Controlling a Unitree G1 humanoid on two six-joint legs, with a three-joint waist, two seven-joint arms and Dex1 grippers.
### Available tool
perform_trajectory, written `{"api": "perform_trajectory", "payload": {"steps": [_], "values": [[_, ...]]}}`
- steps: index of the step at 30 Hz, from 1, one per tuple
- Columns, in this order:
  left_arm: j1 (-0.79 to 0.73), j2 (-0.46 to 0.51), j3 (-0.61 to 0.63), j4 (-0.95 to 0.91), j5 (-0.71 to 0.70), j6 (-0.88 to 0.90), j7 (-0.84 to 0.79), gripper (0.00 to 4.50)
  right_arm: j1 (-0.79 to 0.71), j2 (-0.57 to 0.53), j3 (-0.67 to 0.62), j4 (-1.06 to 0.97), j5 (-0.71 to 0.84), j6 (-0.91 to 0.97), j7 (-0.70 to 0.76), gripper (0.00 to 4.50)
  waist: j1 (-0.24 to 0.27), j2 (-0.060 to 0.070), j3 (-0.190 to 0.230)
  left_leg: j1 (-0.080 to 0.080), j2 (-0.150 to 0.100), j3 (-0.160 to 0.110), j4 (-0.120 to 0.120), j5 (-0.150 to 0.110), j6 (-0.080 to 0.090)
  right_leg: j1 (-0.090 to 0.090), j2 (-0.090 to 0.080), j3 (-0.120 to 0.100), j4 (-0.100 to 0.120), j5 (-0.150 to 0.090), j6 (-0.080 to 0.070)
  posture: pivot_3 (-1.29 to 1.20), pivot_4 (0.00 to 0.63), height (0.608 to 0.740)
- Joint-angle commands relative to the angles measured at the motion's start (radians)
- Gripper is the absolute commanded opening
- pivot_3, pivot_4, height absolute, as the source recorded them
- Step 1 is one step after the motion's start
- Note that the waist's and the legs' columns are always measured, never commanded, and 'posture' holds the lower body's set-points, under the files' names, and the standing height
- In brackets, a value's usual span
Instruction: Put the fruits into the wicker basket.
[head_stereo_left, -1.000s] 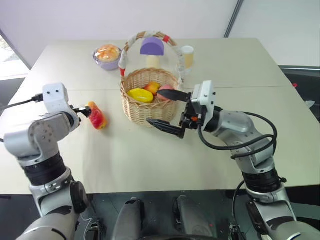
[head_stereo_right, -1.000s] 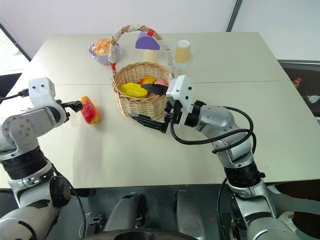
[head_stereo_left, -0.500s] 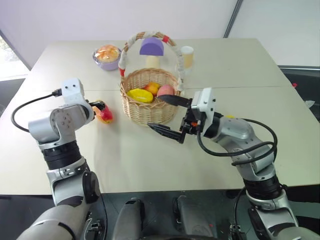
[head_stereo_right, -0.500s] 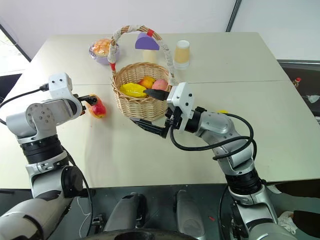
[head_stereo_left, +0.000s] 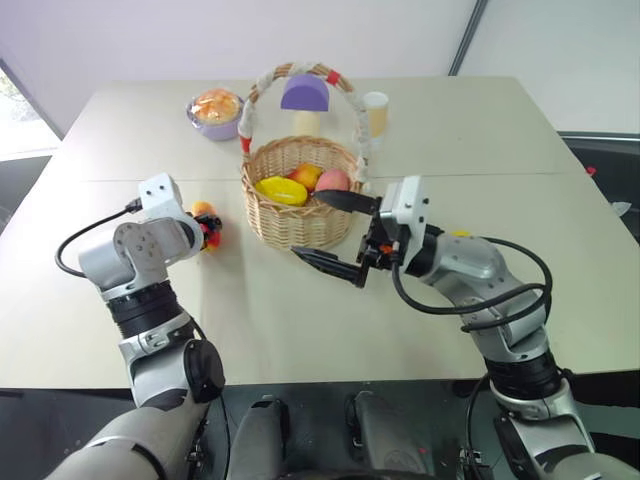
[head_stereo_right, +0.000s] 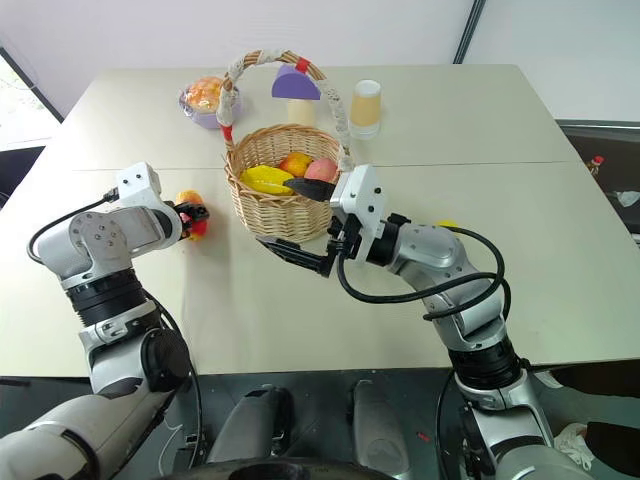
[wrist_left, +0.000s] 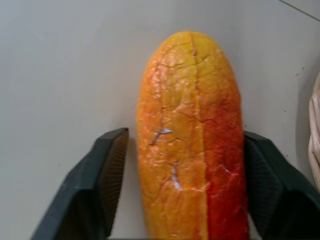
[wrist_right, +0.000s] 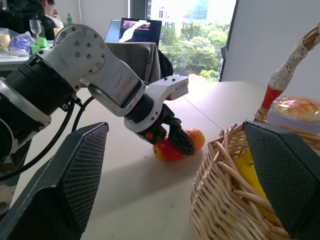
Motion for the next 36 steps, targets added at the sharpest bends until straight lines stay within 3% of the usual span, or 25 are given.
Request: {"api": "perform_trajectory", "payload": {"steps": [1,4,6,11,15,17,22,28,34,36], "values": [[0.0,0.057,-0.025,-0.035,0.016,-0.013,-0.019,1.72,-0.018,0.006,-0.004,-0.045,0.009,-0.002,-0.006,4.5,-0.002,0.0,0.0,0.0,0.0,0.0,0.0,0.0,0.0,0.0,0.0,0.0,0.0,0.0,0.0,0.0,0.15,0.74],[0.059,0.161,-0.085,-0.094,-0.001,-0.07,-0.108,1.72,-0.019,0.004,-0.006,-0.054,0.01,0.002,-0.01,4.5,-0.008,0.0,0.0,0.0,0.0,0.0,0.0,0.0,0.0,0.0,0.0,0.0,0.0,0.0,0.0,0.0,0.15,0.74],[0.141,0.251,-0.091,-0.183,-0.071,-0.15,-0.261,1.72,-0.022,-0.002,-0.014,-0.055,0.011,0.005,-0.012,4.5,-0.01,0.0,0.0,0.0,0.001,0.001,-0.001,0.0,0.0,-0.002,0.0,0.001,0.001,0.0,0.0,0.0,0.15,0.74],[0.244,0.362,0.093,-0.391,-0.378,-0.175,-0.583,1.72,-0.03,-0.027,-0.045,-0.034,0.014,0.003,-0.001,4.5,0.001,0.0,0.0,-0.001,0.003,0.0,-0.001,0.002,-0.004,-0.002,-0.001,0.0,0.0,0.0,-0.001,0.0,0.15,0.74],[0.284,0.451,-0.024,-0.543,-0.502,-0.225,-0.737,1.72,-0.045,-0.045,-0.064,0.015,0.002,-0.018,0.016,4.5,0.005,0.0,0.0,-0.001,0.001,0.0,-0.001,0.001,-0.003,-0.001,-0.003,-0.001,-0.001,0.0,-0.001,0.0,0.15,0.74],[0.252,0.449,-0.126,-0.545,-0.497,-0.251,-0.731,1.72,-0.055,-0.05,-0.069,0.042,-0.009,-0.031,0.024,4.5,0.005,0.0,0.0,0.0,0.001,0.0,-0.001,0.001,-0.003,0.002,-0.004,-0.001,-0.002,0.0,-0.001,0.0,0.15,0.74],[0.069,0.372,-0.435,-0.337,-0.32,-0.349,-0.63,1.72,-0.07,-0.066,-0.087,0.062,-0.026,-0.041,0.016,4.5,0.0,0.0,0.0,0.0,-0.001,0.0,0.0,0.001,-0.002,0.002,-0.001,0.0,-0.002,0.0,0.0,0.0,0.15,0.74],[-0.035,0.321,-0.552,-0.124,-0.22,-0.478,-0.638,1.72,-0.044,-0.085,-0.109,0.006,-0.028,-0.002,-0.029,4.5,-0.006,0.0,0.0,0.0,0.001,0.001,-0.001,0.001,-0.001,-0.001,0.003,0.001,-0.002,0.0,-0.001,0.0,0.15,0.74],[-0.048,0.302,-0.566,-0.057,-0.196,-0.596,-0.702,4.49,0.041,-0.158,-0.208,-0.041,-0.08,0.134,-0.184,4.5,0.004,0.0,0.0,-0.001,0.001,0.002,0.0,0.001,-0.001,-0.001,0.001,0.001,-0.002,0.0,-0.001,0.0,0.15,0.74],[-0.014,0.308,-0.572,-0.089,-0.201,-0.666,-0.765,4.49,0.073,-0.166,-0.279,-0.057,-0.086,0.22,-0.274,4.5,0.005,0.0,0.0,-0.002,0.001,0.002,0.0,0.001,-0.001,-0.001,0.001,0.001,-0.002,0.0,-0.001,0.0,0.15,0.74]]}}
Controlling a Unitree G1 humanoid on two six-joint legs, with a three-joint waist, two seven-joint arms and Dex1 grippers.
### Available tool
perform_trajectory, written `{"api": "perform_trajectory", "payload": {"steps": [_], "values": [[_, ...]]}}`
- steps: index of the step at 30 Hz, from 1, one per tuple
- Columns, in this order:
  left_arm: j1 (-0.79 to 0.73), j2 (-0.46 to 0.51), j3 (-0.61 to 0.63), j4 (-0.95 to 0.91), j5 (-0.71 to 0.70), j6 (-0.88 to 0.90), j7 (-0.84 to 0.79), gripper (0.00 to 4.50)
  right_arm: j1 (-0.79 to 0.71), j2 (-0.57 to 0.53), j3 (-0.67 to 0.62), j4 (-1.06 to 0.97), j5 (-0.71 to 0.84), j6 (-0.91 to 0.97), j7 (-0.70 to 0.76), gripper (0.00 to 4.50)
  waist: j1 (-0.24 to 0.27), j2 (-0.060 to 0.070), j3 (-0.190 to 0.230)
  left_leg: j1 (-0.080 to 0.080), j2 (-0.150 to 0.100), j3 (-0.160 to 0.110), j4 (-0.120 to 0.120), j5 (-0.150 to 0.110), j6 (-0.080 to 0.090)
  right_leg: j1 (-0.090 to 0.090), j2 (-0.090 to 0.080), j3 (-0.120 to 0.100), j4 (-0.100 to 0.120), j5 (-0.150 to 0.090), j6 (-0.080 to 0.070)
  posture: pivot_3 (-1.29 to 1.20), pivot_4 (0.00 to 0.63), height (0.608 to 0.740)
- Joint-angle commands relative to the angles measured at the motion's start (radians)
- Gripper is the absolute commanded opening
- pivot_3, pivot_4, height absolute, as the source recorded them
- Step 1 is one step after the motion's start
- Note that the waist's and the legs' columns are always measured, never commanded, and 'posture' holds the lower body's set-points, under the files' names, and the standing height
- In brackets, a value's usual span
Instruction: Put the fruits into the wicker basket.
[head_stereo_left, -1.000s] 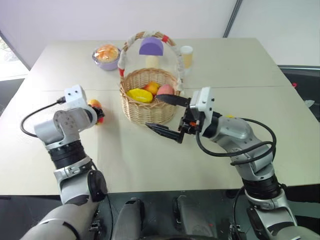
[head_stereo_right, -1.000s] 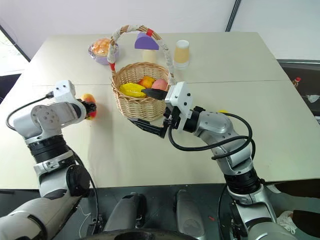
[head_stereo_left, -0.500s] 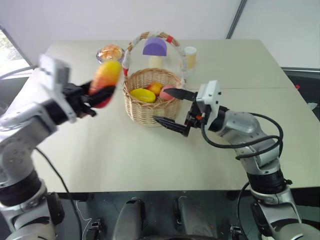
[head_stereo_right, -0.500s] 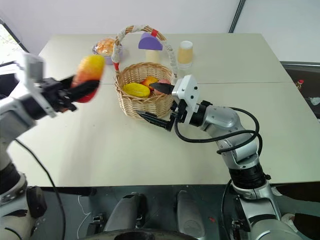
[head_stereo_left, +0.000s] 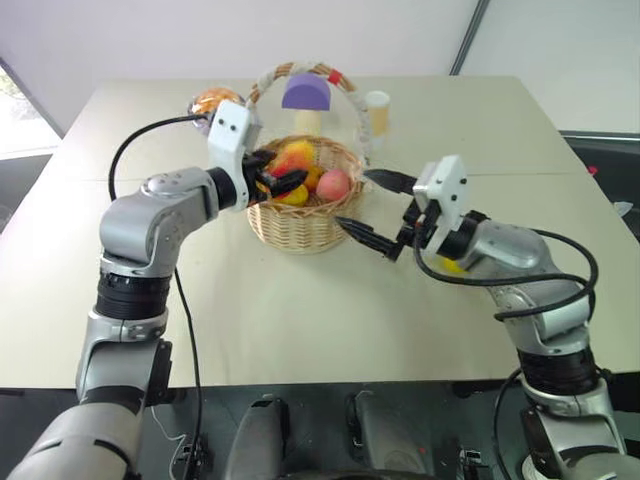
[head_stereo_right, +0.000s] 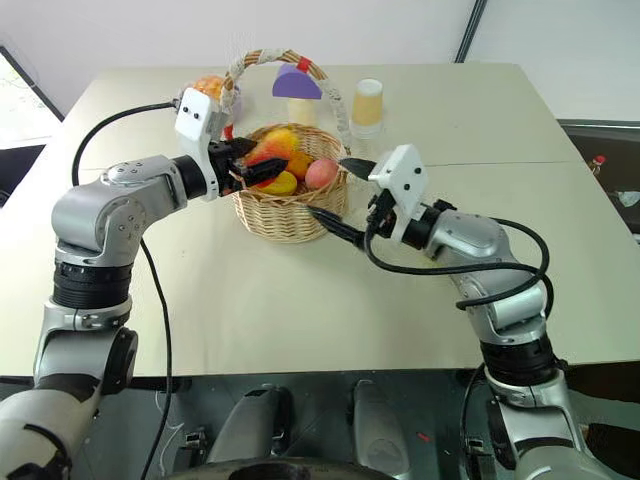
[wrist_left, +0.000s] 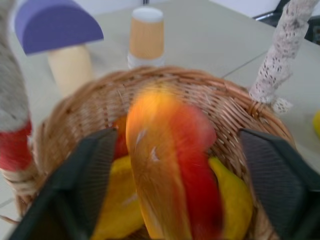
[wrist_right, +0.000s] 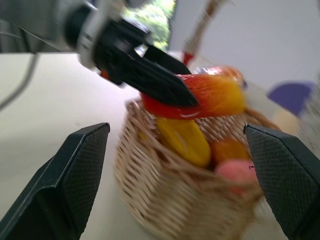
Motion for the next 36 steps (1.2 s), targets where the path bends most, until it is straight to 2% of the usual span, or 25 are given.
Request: {"api": "perform_trajectory", "payload": {"steps": [1,7,10,17,27,30,33,34,36], "values": [[0.038,0.012,-0.008,-0.079,-0.007,-0.135,-0.109,4.49,0.035,-0.018,-0.15,-0.06,-0.002,0.143,-0.149,4.5,-0.001,0.0,0.0,0.0,0.0,0.0,0.0,0.0,0.0,0.0,0.0,0.0,0.0,0.0,0.0,0.0,0.15,0.74],[0.159,0.035,-0.052,-0.234,-0.074,-0.197,-0.289,4.49,0.097,-0.02,-0.389,-0.061,0.038,0.471,-0.326,4.5,-0.004,0.0,0.0,0.0,0.001,0.001,0.0,0.0,0.0,0.0,0.0,0.001,0.0,0.0,0.0,0.0,0.15,0.74],[0.211,0.062,-0.111,-0.296,-0.079,-0.212,-0.376,4.49,0.109,0.009,-0.446,-0.082,0.068,0.603,-0.369,4.5,-0.006,0.001,-0.001,0.001,0.001,0.001,0.0,0.0,0.0,0.0,0.001,0.001,0.0,0.0,0.0,0.0,0.15,0.74],[0.238,0.044,-0.193,-0.306,-0.041,-0.236,-0.388,4.49,0.039,0.119,-0.46,-0.052,0.062,0.742,-0.47,4.5,-0.009,0.002,-0.001,0.002,0.001,0.002,0.0,0.0,0.001,0.001,0.002,0.002,0.001,0.0,0.0,0.0,0.15,0.74],[0.27,0.039,-0.186,-0.329,-0.035,-0.228,-0.36,4.49,0.015,0.172,-0.402,0.021,0.028,0.747,-0.508,4.5,-0.008,0.002,-0.001,0.001,0.001,0.001,0.0,-0.001,0.002,0.001,0.002,0.002,0.001,0.0,0.0,0.0,0.15,0.74],[0.283,0.049,-0.181,-0.333,-0.031,-0.23,-0.358,4.5,0.01,0.172,-0.399,0.034,0.034,0.744,-0.497,3.54,-0.009,0.002,-0.001,0.001,0.001,0.001,0.0,-0.001,0.002,0.001,0.002,0.002,0.001,0.0,0.0,0.0,0.15,0.74],[0.288,0.054,-0.175,-0.331,-0.026,-0.236,-0.352,4.5,-0.002,0.162,-0.392,0.03,0.031,0.733,-0.49,1.98,-0.008,0.002,-0.001,0.001,0.001,0.001,0.0,-0.001,0.002,0.001,0.002,0.002,0.001,0.0,0.0,0.0,0.15,0.74],[0.292,0.056,-0.161,-0.326,-0.027,-0.24,-0.347,4.5,0.001,0.132,-0.364,0.013,0.028,0.707,-0.465,1.64,-0.008,0.002,-0.001,0.001,0.001,0.001,0.0,-0.001,0.002,0.001,0.002,0.002,0.001,0.0,0.0,0.0,0.15,0.74],[0.304,0.065,-0.121,-0.312,-0.034,-0.24,-0.332,4.5,0.007,0.074,-0.314,-0.028,0.041,0.653,-0.393,1.64,-0.009,0.003,0.0,0.001,0.001,0.001,0.0,-0.001,0.002,0.001,0.002,0.002,0.001,0.0,0.0,0.0,0.15,0.74]]}}
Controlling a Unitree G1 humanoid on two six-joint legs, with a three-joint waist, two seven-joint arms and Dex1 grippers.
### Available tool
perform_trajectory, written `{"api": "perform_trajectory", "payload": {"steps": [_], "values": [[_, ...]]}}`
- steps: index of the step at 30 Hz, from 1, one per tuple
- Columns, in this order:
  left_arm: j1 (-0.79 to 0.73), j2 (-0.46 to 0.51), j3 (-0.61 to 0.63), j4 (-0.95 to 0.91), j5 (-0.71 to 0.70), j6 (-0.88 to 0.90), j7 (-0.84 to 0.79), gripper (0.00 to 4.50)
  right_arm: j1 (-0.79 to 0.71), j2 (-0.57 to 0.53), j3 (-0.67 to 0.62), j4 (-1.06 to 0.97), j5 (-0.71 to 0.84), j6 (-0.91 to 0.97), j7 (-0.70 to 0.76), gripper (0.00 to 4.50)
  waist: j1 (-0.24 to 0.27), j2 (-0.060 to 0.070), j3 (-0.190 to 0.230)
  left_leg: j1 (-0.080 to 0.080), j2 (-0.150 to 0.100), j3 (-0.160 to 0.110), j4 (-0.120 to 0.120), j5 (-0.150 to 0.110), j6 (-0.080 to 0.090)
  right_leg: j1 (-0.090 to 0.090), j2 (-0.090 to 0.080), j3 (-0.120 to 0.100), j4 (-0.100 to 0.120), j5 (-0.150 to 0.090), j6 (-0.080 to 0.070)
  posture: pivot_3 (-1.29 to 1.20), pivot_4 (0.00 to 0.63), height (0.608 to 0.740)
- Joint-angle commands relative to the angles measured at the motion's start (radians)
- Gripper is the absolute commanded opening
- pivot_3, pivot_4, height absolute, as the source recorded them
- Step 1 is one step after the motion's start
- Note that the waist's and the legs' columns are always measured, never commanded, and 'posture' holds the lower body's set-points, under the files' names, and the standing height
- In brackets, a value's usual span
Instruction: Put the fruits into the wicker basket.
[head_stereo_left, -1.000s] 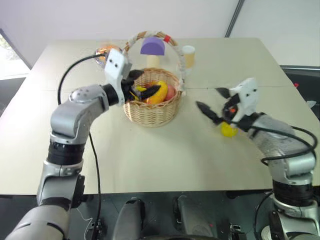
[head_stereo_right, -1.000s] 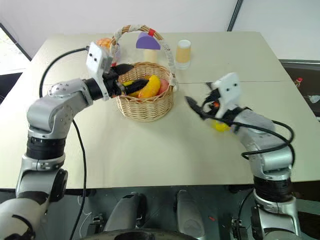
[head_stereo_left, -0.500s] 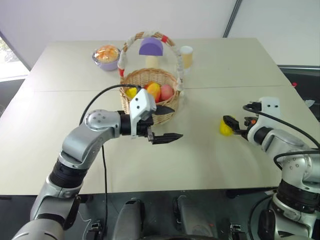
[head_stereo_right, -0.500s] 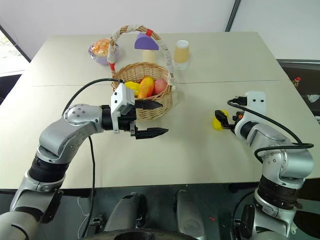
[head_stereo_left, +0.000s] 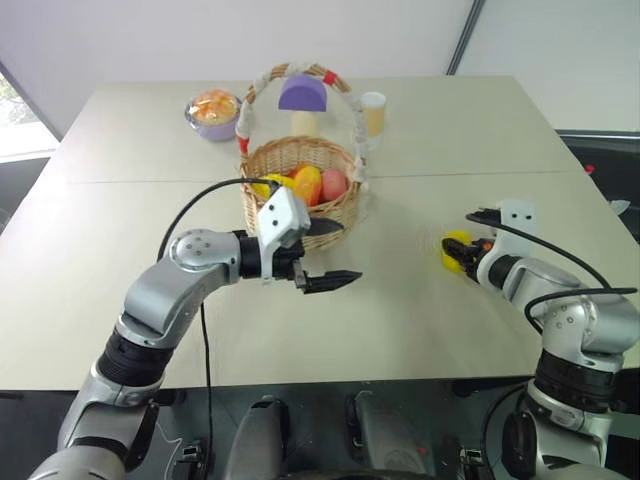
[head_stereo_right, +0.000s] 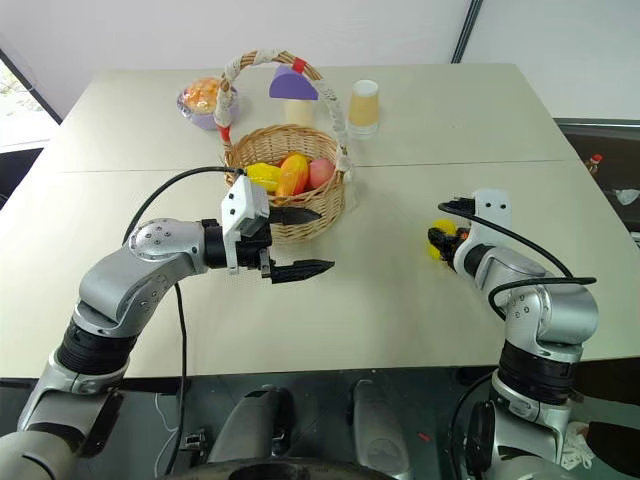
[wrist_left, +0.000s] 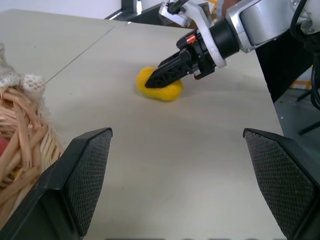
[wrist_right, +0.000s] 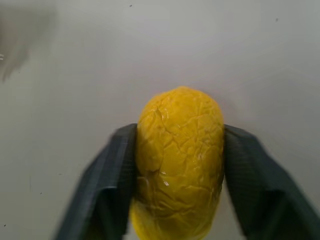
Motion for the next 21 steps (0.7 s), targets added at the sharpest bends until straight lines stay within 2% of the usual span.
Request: {"api": "perform_trajectory", "payload": {"steps": [1,3,6,8,11,15,18,21], "values": [[0.013,0.025,0.086,-0.009,-0.006,-0.025,0.021,4.5,-0.009,-0.096,0.062,-0.095,0.021,-0.102,0.112,1.64,-0.001,0.001,0.0,0.0,0.0,0.0,0.0,0.0,0.0,0.0,0.0,0.0,0.0,0.0,0.0,0.0,0.15,0.74],[0.035,0.048,0.135,0.007,-0.014,-0.03,0.024,4.5,0.011,-0.177,0.125,-0.137,0.009,-0.209,0.21,1.64,-0.003,0.001,0.001,0.0,0.0,0.0,0.0,0.0,0.0,0.0,0.001,0.0,0.0,0.0,0.0,0.0,0.15,0.74],[0.092,0.096,0.263,0.046,-0.047,-0.028,0.029,4.5,0.028,-0.307,0.231,-0.243,0.003,-0.472,0.459,1.64,-0.005,0.001,0.001,0.001,0.001,0.0,0.0,0.0,0.0,0.0,0.001,0.0,-0.001,0.0,0.0,0.0,0.15,0.74],[0.129,0.12,0.335,0.065,-0.065,-0.031,0.032,4.5,0.0,-0.323,0.29,-0.294,0.038,-0.576,0.575,1.64,-0.008,0.001,0.001,0.001,0.001,0.0,0.0,0.0,0.001,0.0,0.002,0.0,-0.001,0.0,0.0,0.0,0.15,0.74],[0.176,0.152,0.407,0.066,-0.08,-0.048,0.025,4.5,-0.124,-0.238,0.391,-0.281,0.082,-0.617,0.615,1.64,-0.018,0.001,0.001,0.001,0.003,-0.001,0.0,0.0,0.0,0.001,0.002,-0.001,-0.001,0.0,0.0,0.0,0.15,0.74],[0.206,0.162,0.451,0.028,-0.099,-0.048,0.039,4.5,-0.351,-0.048,0.581,-0.019,-0.116,-0.686,0.486,1.64,-0.024,0.0,0.001,0.002,0.002,-0.001,0.001,0.0,0.0,0.001,0.0,-0.002,0.001,0.0,0.0,0.0,0.15,0.74],[0.225,0.155,0.467,-0.012,-0.123,-0.042,0.066,4.5,-0.449,0.083,0.607,0.192,-0.205,-0.688,0.356,1.64,-0.016,-0.001,0.0,0.001,0.001,-0.002,0.001,0.0,-0.001,0.001,-0.001,-0.002,0.001,0.0,0.0,0.0,0.15,0.74],[0.251,0.146,0.478,-0.051,-0.136,-0.042,0.093,4.5,-0.493,0.154,0.635,0.365,-0.277,-0.757,0.314,1.64,-0.009,-0.001,0.0,-0.001,0.001,-0.002,0.0,0.0,0.0,-0.001,-0.004,-0.002,0.001,0.0,0.0,0.0,0.15,0.74]]}}
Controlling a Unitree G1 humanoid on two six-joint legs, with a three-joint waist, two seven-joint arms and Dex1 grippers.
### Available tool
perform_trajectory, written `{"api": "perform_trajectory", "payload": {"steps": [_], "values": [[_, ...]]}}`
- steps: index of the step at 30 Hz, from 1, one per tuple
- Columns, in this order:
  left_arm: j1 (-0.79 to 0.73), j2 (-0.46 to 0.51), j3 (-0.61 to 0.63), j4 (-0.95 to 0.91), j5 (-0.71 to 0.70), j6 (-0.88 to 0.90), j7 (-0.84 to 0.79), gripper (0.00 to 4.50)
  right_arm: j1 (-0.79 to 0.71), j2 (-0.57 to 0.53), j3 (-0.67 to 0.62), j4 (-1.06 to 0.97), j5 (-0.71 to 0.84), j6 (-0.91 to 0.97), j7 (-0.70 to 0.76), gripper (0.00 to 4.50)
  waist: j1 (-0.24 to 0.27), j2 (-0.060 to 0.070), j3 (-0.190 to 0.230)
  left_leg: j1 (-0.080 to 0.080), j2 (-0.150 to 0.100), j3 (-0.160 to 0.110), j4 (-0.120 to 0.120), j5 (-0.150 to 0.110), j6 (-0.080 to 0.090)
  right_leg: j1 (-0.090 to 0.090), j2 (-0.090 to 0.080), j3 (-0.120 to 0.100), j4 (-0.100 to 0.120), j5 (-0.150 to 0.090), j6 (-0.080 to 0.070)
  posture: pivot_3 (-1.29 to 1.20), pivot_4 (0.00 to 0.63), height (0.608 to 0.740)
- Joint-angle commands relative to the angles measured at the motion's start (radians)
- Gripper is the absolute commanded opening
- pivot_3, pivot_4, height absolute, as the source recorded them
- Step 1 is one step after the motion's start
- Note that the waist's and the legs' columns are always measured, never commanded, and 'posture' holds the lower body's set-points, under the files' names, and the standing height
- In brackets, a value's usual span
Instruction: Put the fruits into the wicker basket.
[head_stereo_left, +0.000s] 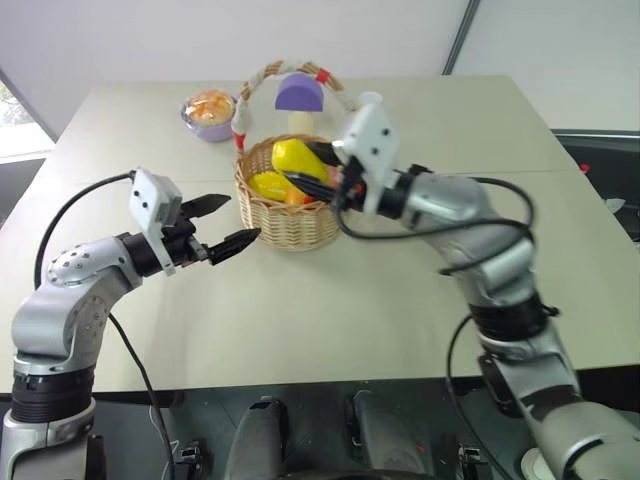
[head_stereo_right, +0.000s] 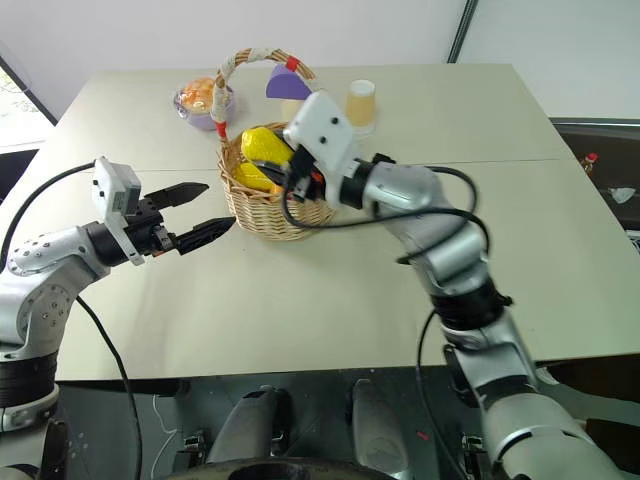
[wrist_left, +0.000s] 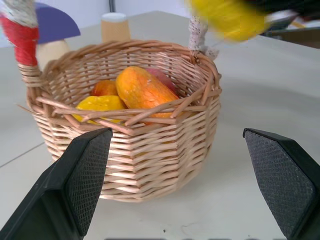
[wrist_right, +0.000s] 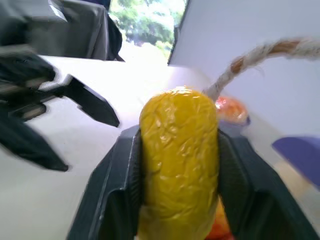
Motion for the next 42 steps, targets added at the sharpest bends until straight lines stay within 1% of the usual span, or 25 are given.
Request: {"api": "perform_trajectory", "payload": {"steps": [1,3,5,6,9,10,12,15,18,20,22,26,29,32,35,36,37,38,39,41,42], "values": [[0.023,-0.007,0.04,-0.075,-0.029,-0.013,0.035,4.5,-0.058,0.058,0.011,0.16,-0.08,-0.096,-0.054,1.64,0.002,0.0,0.0,0.0,0.0,0.0,0.0,0.0,0.0,0.0,0.0,0.0,0.0,0.0,0.0,0.0,0.15,0.74],[0.038,-0.007,0.039,-0.093,-0.032,-0.013,0.053,4.5,-0.073,0.082,0.001,0.218,-0.093,-0.138,-0.052,1.64,0.007,0.0,0.0,0.0,0.0,0.001,0.0,0.0,0.001,-0.001,-0.001,0.0,-0.001,0.0,0.0,0.0,0.15,0.74],[0.045,-0.008,0.037,-0.103,-0.039,-0.013,0.064,4.5,-0.076,0.088,-0.006,0.234,-0.101,-0.17,-0.038,2.5,0.009,0.0,0.0,0.0,0.0,0.001,0.0,0.0,0.001,-0.001,-0.001,0.0,-0.001,0.0,0.0,0.0,0.15,0.74],[0.047,-0.009,0.037,-0.106,-0.043,-0.012,0.068,4.5,-0.076,0.089,-0.009,0.237,-0.102,-0.18,-0.031,2.65,0.009,0.0,0.0,0.0,0.0,0.001,0.0,0.0,0.001,-0.001,-0.001,0.0,-0.001,0.0,0.0,0.0,0.15,0.74],[0.051,-0.014,0.024,-0.113,-0.048,-0.014,0.077,4.5,-0.047,0.078,-0.023,0.114,-0.08,-0.254,0.012,4.1,0.008,0.0,0.0,0.0,0.0,0.001,0.0,0.0,0.001,-0.001,-0.001,0.0,-0.001,0.0,0.0,0.0,0.15,0.74],[0.051,-0.015,0.021,-0.114,-0.049,-0.014,0.078,4.5,-0.038,0.073,-0.028,0.08,-0.066,-0.261,0.029,4.1,0.009,0.0,0.0,0.0,0.0,0.001,0.0,0.0,0.001,-0.001,0.0,0.0,-0.001,0.0,0.0,0.0,0.15,0.74],[0.038,-0.021,0.011,-0.112,-0.055,-0.013,0.078,4.5,0.031,0.017,-0.056,-0.085,0.024,-0.244,0.13,4.1,0.009,0.0,0.0,0.0,0.0,0.001,0.0,0.0,0.001,-0.001,0.0,0.0,-0.001,0.0,0.0,0.0,0.15,0.74],[0.024,-0.023,-0.005,-0.104,-0.063,-0.013,0.074,4.5,0.166,-0.095,-0.138,-0.296,0.208,-0.104,0.244,4.1,0.019,0.0,0.0,0.0,0.0,-0.001,-0.001,-0.001,0.001,0.001,0.0,-0.001,-0.001,0.0,0.0,0.0,0.15,0.74],[0.016,-0.024,-0.013,-0.095,-0.07,-0.014,0.065,4.5,0.259,-0.17,-0.216,-0.384,0.311,-0.013,0.256,4.1,0.016,0.0,0.0,0.0,0.0,-0.001,0.0,-0.001,0.002,0.003,-0.002,-0.001,-0.004,0.0,0.0,0.0,0.15,0.74],[0.005,-0.026,-0.03,-0.085,-0.067,-0.015,0.06,4.5,0.29,-0.175,-0.27,-0.353,0.304,0.025,0.181,4.1,0.008,0.0,0.0,0.001,0.0,0.001,0.0,-0.001,0.002,0.003,-0.001,-0.001,-0.004,0.0,0.0,0.0,0.15,0.74],[-0.007,-0.031,-0.045,-0.075,-0.068,-0.016,0.056,4.5,0.296,-0.162,-0.289,-0.304,0.27,0.036,0.114,4.1,0.005,0.0,0.0,0.003,0.0,0.002,0.0,-0.001,0.002,0.003,0.001,0.0,-0.003,0.0,0.0,0.0,0.15,0.74],[-0.032,-0.053,-0.071,-0.067,-0.067,-0.015,0.063,4.5,0.209,-0.048,-0.234,-0.079,0.143,-0.068,-0.013,4.1,-0.009,0.0,0.0,0.005,0.001,0.002,0.0,-0.001,0.002,0.003,0.005,0.001,0.0,0.0,-0.001,0.0,0.15,0.74],[-0.039,-0.065,-0.08,-0.077,-0.073,-0.008,0.075,4.5,0.127,0.029,-0.234,0.103,0.084,-0.159,-0.066,4.1,-0.014,0.0,0.0,0.004,0.0,0.002,0.0,0.0,0.001,0.002,0.004,0.001,0.002,0.0,-0.001,0.0,0.15,0.74],[-0.037,-0.073,-0.086,-0.096,-0.076,0.001,0.093,4.5,0.072,0.064,-0.251,0.227,0.067,-0.218,-0.079,4.1,-0.014,0.001,0.0,0.003,0.0,0.002,-0.001,0.0,0.001,0.001,0.003,0.002,0.002,0.0,-0.001,0.0,0.15,0.74],[-0.023,-0.083,-0.081,-0.123,-0.086,0.009,0.113,4.5,0.058,0.08,-0.276,0.268,0.088,-0.241,-0.069,3.28,-0.008,0.001,0.0,0.002,0.0,0.001,0.0,-0.001,0.001,0.001,0.002,0.001,0.002,0.0,-0.001,0.0,0.15,0.74],[-0.018,-0.085,-0.079,-0.13,-0.088,0.011,0.119,4.5,0.058,0.083,-0.281,0.267,0.095,-0.243,-0.065,2.83,-0.007,0.001,0.0,0.001,0.0,0.001,-0.001,-0.001,0.001,0.001,0.001,0.001,0.001,0.0,-0.001,0.0,0.15,0.74],[-0.009,-0.087,-0.077,-0.138,-0.091,0.014,0.124,4.5,0.061,0.083,-0.284,0.259,0.097,-0.245,-0.064,2.22,-0.008,0.001,0.0,0.001,0.0,0.001,-0.001,-0.001,0.001,0.0,0.001,0.001,0.001,0.0,-0.001,0.0,0.15,0.74],[-0.004,-0.088,-0.077,-0.143,-0.092,0.016,0.128,4.5,0.064,0.083,-0.286,0.251,0.101,-0.241,-0.063,1.8,-0.009,0.001,0.0,0.001,0.0,0.001,-0.001,-0.001,0.001,0.0,0.0,0.001,0.001,0.0,-0.001,0.0,0.15,0.74],[0.0,-0.089,-0.077,-0.147,-0.093,0.018,0.131,4.5,0.067,0.082,-0.287,0.242,0.101,-0.237,-0.064,1.22,-0.009,0.001,0.0,0.001,0.0,0.001,-0.001,-0.001,0.001,0.0,0.0,0.001,0.001,0.0,-0.001,0.0,0.15,0.74],[0.002,-0.09,-0.078,-0.148,-0.096,0.018,0.135,4.5,0.073,0.08,-0.287,0.229,0.098,-0.232,-0.064,0.21,-0.01,0.001,0.0,0.001,0.0,0.001,0.0,-0.001,0.001,0.0,0.0,0.001,0.001,0.0,-0.001,0.0,0.15,0.74],[0.0,-0.09,-0.08,-0.146,-0.097,0.018,0.136,4.5,0.077,0.078,-0.286,0.222,0.094,-0.231,-0.065,0.03,-0.01,0.001,0.0,0.001,0.0,0.001,0.0,-0.001,0.001,0.0,0.001,0.001,0.001,0.0,-0.001,0.0,0.15,0.74]]}}
